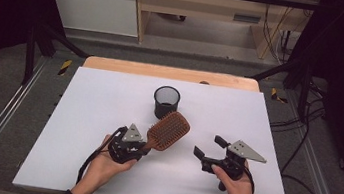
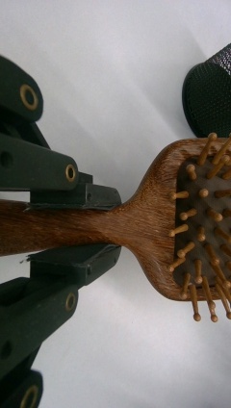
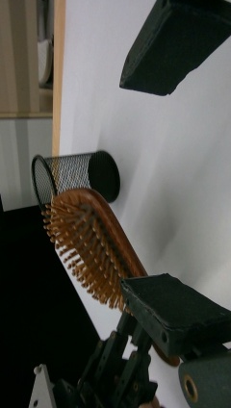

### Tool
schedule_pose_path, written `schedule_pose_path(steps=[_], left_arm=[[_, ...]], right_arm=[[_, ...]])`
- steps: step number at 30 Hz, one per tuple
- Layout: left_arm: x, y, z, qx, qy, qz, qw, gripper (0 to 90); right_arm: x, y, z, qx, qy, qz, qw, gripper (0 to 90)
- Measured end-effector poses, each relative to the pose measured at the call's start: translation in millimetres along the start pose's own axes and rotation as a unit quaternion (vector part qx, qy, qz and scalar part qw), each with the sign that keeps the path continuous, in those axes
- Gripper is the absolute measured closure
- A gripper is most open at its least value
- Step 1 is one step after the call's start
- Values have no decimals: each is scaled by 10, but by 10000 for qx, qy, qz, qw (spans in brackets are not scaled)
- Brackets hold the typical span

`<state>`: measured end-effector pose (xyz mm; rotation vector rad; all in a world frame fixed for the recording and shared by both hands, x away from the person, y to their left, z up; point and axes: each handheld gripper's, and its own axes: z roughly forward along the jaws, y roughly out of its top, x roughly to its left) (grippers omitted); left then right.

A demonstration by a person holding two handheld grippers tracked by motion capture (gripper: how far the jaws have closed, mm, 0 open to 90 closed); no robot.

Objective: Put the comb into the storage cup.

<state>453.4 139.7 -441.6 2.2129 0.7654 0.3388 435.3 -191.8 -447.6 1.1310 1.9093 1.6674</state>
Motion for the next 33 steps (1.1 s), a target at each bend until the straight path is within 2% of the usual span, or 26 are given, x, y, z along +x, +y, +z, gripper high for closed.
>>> schedule_pose_path(steps=[3,5,8,15,18,21,27,33], left_arm=[[8,-6,-3,-53,-44,-44,10000,729],[9,-7,-8,-106,-63,-68,9999,729],[14,-11,-21,-170,-97,-95,9998,729],[-3,8,-30,-233,-133,-84,9996,729],[-29,30,-40,-281,-189,-86,9994,729],[-64,47,-41,-292,-198,-36,9994,729],[-108,50,-27,-287,-244,-2,9993,729],[-120,44,-22,-315,-267,-7,9991,729]], right_arm=[[50,-12,61,-6,195,170,9997,65],[81,-36,134,-29,391,537,9978,59],[109,-49,185,34,456,556,9974,59],[169,-57,333,88,624,773,9950,61],[166,-59,389,83,796,1055,9912,61],[162,-43,445,77,901,1180,9889,65],[215,13,547,113,1085,1160,9872,70],[263,31,657,187,1100,1057,9881,83]])
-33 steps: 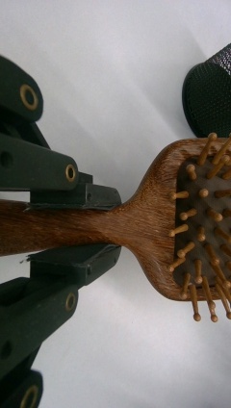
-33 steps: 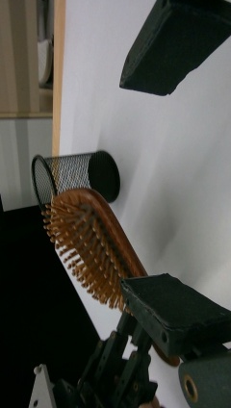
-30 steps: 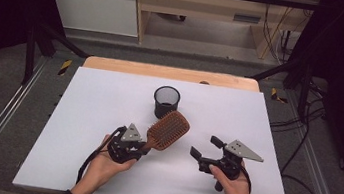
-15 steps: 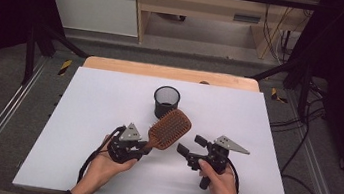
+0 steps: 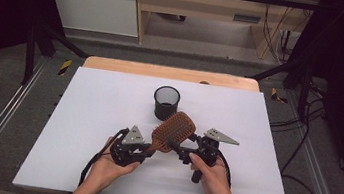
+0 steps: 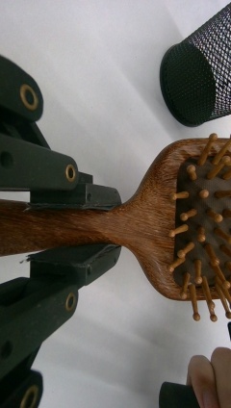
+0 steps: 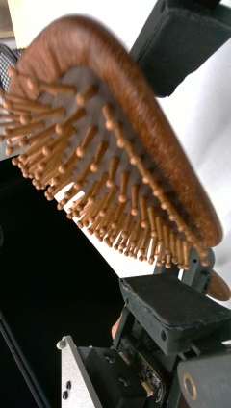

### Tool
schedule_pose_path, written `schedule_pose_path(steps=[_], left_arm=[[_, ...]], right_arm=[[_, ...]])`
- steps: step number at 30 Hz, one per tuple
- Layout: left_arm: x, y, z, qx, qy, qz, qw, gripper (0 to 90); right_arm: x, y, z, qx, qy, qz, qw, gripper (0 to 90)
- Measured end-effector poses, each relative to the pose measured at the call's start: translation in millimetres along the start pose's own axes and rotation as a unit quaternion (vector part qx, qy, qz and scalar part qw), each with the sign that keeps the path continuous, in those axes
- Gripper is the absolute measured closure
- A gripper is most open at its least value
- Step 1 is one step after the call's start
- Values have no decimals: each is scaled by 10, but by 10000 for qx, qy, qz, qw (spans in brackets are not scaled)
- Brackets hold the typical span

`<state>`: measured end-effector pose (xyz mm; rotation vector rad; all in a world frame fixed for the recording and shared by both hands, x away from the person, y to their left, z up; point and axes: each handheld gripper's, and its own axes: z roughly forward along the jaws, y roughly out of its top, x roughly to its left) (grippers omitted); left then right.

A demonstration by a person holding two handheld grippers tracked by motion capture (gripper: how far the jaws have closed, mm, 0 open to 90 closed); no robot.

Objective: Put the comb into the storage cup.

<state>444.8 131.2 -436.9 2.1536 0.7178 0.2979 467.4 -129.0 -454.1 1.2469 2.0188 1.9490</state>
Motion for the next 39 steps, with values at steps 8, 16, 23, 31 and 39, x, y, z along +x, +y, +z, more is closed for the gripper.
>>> schedule_pose_path(steps=[8,16,23,31,39], left_arm=[[-35,6,13,4,-6,78,10000,729],[-62,18,25,8,65,173,9998,728],[-53,26,-5,-37,138,204,9997,728],[-3,96,-119,-224,254,195,9992,728],[43,91,-229,-329,341,165,9987,729]], right_arm=[[0,48,41,-87,130,193,9997,89],[-1,82,16,-128,132,236,9996,106],[44,136,19,-212,89,311,9992,148],[114,274,78,-515,23,456,9976,231],[233,384,158,-509,-14,269,9983,287]])
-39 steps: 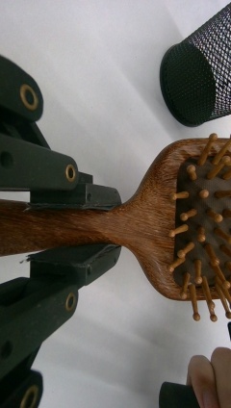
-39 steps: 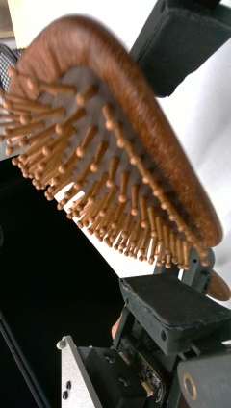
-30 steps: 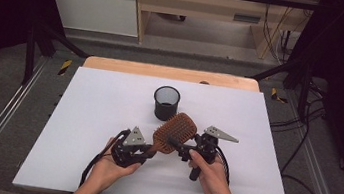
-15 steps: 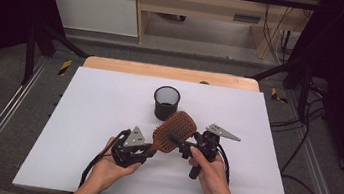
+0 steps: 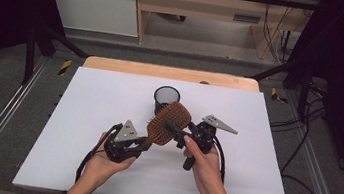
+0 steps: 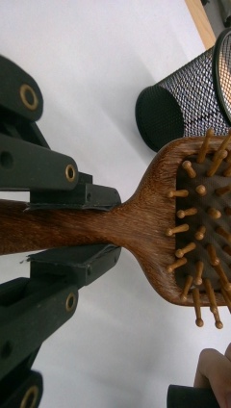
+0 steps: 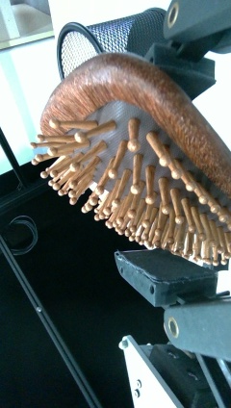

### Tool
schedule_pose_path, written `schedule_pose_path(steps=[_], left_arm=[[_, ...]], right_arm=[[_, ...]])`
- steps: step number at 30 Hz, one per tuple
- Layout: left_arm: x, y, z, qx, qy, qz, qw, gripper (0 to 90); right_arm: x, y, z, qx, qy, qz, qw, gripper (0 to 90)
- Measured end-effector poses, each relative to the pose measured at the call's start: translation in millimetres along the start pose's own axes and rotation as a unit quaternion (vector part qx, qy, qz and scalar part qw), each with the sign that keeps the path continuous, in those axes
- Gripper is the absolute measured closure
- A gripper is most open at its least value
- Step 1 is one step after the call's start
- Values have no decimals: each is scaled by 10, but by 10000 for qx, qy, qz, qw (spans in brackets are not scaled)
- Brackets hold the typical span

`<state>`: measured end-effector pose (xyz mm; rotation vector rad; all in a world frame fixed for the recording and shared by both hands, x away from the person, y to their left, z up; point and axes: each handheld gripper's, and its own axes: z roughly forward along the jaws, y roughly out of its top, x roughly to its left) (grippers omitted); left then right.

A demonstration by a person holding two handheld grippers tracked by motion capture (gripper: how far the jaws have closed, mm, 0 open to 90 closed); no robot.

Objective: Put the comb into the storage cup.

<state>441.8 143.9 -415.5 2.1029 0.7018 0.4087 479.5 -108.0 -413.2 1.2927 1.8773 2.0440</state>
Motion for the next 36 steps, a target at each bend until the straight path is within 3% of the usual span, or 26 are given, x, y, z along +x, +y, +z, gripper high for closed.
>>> schedule_pose_path(steps=[18,36], left_arm=[[-59,4,20,-46,-10,25,10000,729],[-82,10,16,-72,5,35,10000,729]], right_arm=[[74,28,-79,-25,25,-211,9998,342],[126,38,-87,-65,34,-252,9997,354]])
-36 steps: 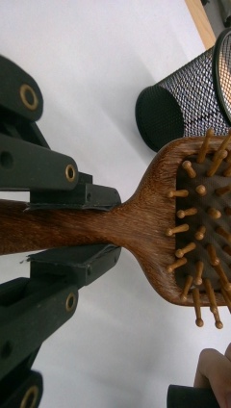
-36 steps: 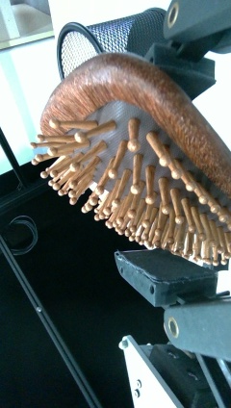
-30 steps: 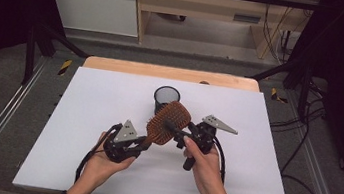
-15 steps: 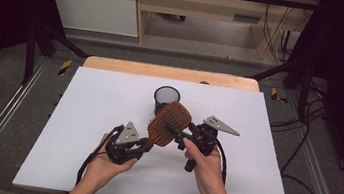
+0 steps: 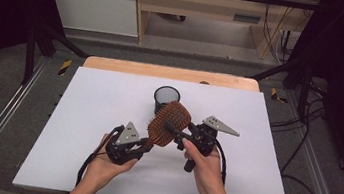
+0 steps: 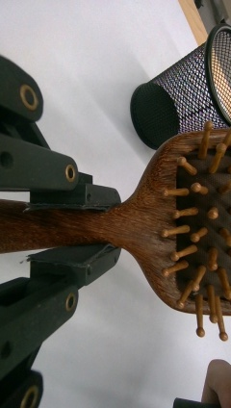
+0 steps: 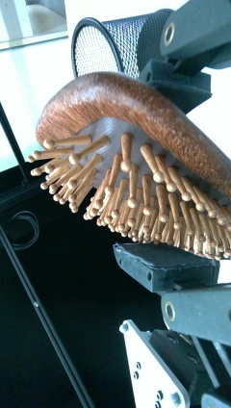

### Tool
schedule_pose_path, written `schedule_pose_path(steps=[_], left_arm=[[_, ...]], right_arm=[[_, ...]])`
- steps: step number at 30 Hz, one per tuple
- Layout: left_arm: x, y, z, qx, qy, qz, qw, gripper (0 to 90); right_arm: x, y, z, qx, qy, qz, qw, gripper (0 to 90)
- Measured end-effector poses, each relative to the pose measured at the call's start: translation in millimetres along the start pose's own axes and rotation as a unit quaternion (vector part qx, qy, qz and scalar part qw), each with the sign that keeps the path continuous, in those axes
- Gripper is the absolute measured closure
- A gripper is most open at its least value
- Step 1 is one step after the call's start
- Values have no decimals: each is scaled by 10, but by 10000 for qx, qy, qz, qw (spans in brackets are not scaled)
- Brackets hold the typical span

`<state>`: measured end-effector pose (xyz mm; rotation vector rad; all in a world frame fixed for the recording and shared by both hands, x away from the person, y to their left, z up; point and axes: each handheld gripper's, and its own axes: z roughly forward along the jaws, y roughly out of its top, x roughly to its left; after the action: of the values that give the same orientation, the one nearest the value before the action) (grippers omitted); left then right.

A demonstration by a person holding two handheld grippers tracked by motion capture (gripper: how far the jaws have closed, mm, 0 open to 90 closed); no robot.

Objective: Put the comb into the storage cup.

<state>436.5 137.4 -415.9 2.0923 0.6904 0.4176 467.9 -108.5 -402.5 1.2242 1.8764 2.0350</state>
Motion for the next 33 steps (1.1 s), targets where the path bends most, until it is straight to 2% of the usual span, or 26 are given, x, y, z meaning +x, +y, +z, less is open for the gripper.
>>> schedule_pose_path(steps=[12,18,26,33], left_arm=[[-31,5,2,-29,11,113,9999,730],[-39,6,-2,-46,54,115,9999,730],[-67,19,-10,-135,101,98,9998,731],[-91,26,-9,-205,87,59,9997,731]], right_arm=[[-5,27,-13,-81,93,86,9999,354],[13,31,-24,-175,205,69,9996,397],[125,64,-50,-328,351,-18,9988,482],[258,103,-69,-331,266,-205,9989,516]])
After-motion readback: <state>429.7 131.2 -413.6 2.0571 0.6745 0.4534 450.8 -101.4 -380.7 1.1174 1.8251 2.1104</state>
